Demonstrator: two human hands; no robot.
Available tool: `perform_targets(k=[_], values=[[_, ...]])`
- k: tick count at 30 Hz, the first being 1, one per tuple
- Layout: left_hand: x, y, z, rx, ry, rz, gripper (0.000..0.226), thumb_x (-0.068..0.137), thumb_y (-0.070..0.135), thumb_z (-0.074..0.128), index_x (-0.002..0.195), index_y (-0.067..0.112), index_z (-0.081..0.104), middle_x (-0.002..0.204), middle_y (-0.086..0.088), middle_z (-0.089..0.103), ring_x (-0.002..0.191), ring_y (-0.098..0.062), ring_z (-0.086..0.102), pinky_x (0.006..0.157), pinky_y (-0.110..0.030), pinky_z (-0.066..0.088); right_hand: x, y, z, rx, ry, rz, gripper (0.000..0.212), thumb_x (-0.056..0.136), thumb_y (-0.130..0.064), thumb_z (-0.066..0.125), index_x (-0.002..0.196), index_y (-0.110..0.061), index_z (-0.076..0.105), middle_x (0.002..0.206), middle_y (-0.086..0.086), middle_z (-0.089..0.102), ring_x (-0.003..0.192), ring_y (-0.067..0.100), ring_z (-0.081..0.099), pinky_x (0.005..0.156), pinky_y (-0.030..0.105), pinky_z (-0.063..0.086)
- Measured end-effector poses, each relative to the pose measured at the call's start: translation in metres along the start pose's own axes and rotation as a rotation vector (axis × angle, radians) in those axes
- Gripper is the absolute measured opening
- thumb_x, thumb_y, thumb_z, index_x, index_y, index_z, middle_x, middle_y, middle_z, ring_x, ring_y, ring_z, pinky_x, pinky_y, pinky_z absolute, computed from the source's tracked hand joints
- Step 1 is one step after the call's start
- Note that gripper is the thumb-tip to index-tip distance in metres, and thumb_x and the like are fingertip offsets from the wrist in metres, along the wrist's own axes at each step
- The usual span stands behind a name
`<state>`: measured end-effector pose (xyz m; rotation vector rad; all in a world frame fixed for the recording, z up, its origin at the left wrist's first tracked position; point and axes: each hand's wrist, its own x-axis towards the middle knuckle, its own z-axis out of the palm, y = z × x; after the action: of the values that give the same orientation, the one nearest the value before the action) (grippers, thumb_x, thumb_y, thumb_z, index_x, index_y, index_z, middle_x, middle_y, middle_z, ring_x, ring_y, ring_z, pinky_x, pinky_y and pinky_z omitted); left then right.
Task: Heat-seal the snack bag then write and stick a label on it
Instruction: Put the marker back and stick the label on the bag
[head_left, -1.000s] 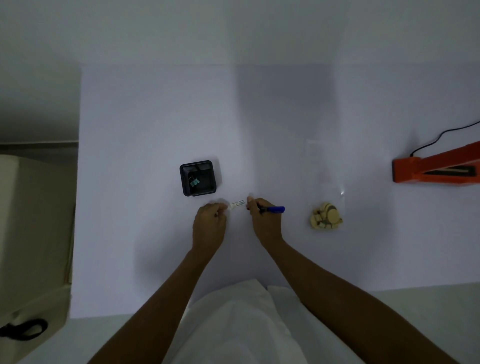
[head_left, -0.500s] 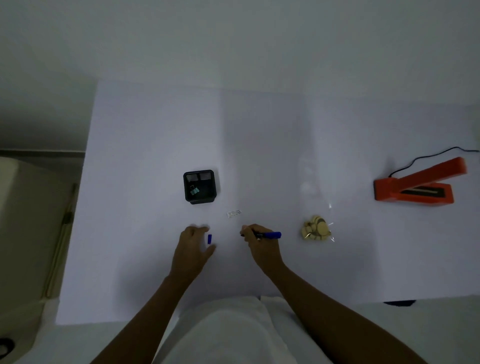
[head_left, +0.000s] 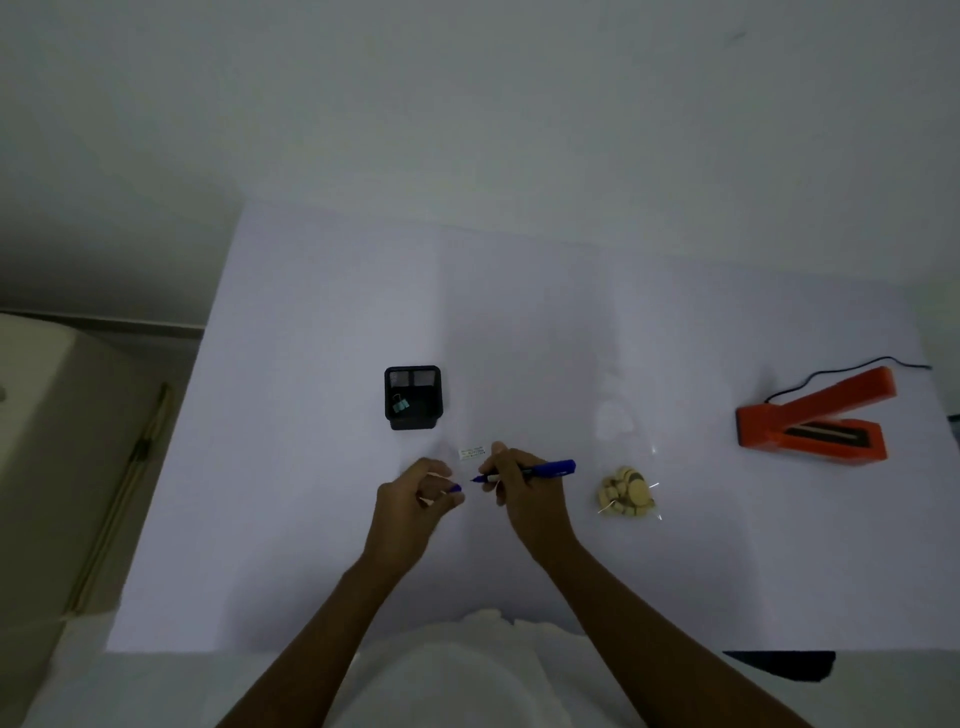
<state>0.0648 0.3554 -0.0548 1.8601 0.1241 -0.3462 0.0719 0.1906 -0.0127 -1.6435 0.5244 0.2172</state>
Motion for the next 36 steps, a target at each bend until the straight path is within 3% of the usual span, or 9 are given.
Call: perform_targets(k=[5,11,18,26,31,36], values=[[-0.008,0.032,-0.006,-0.091,0.033,0.035,0.033,0.074,0.005,0.082,0.101,0.015,0.066,0.089,0.006,0.075,0.08,-0.003,0.07,0.068,-0.01,0.05,-0.007,-0.026,-0.002,0.075,0.011,-0.062,0.035,0.098,-0.017,0.058,0.078,0.008,0.071,0.067,0.015,0.068,0.053,0.01,0.062,0.052,0.014,0.047],[-0.011,0.047,-0.005,-0.055,0.029,0.098,0.034,0.074,0.009,0.082,0.099,0.022,0.065,0.09,0.008,0.074,0.084,-0.002,0.069,0.068,-0.01,0.05,-0.015,-0.031,-0.003,0.052,0.029,-0.09,0.033,0.098,-0.02,0.058,0.071,-0.007,0.072,0.062,0.006,0.069,0.055,0.012,0.064,0.054,0.015,0.048],[-0.02,0.065,0.002,-0.005,-0.013,0.199,0.031,0.08,0.009,0.077,0.093,0.036,0.068,0.09,0.019,0.071,0.082,0.001,0.066,0.068,-0.009,0.047,-0.022,-0.034,-0.004,0.099,0.012,-0.08,0.039,0.1,-0.021,0.053,0.07,-0.002,0.067,0.058,0.014,0.056,0.053,0.018,0.052,0.053,0.023,0.044],[-0.024,0.079,0.002,-0.032,-0.066,0.18,0.016,0.085,0.009,0.071,0.093,0.022,0.074,0.082,0.02,0.07,0.075,0.005,0.066,0.072,-0.008,0.048,-0.027,-0.047,-0.002,0.201,0.054,-0.056,0.039,0.103,-0.017,0.048,0.065,-0.008,0.052,0.052,0.001,0.043,0.046,0.009,0.039,0.047,0.022,0.036],[-0.023,0.1,-0.011,0.001,-0.111,0.307,0.014,0.086,0.024,0.064,0.096,0.021,0.074,0.083,0.017,0.07,0.078,-0.001,0.067,0.075,-0.013,0.051,-0.032,-0.07,0.0,0.281,0.1,-0.103,0.039,0.102,-0.011,0.047,0.064,-0.007,0.051,0.046,-0.006,0.046,0.041,0.005,0.041,0.041,0.017,0.037],[-0.025,0.125,-0.017,0.008,-0.086,0.433,0.018,0.086,0.024,0.061,0.098,0.017,0.073,0.081,0.017,0.067,0.076,0.002,0.064,0.073,-0.01,0.049,-0.036,-0.093,-0.001,0.307,0.125,-0.204,0.039,0.102,-0.01,0.047,0.063,-0.01,0.051,0.051,-0.002,0.046,0.045,0.007,0.042,0.045,0.019,0.039]])
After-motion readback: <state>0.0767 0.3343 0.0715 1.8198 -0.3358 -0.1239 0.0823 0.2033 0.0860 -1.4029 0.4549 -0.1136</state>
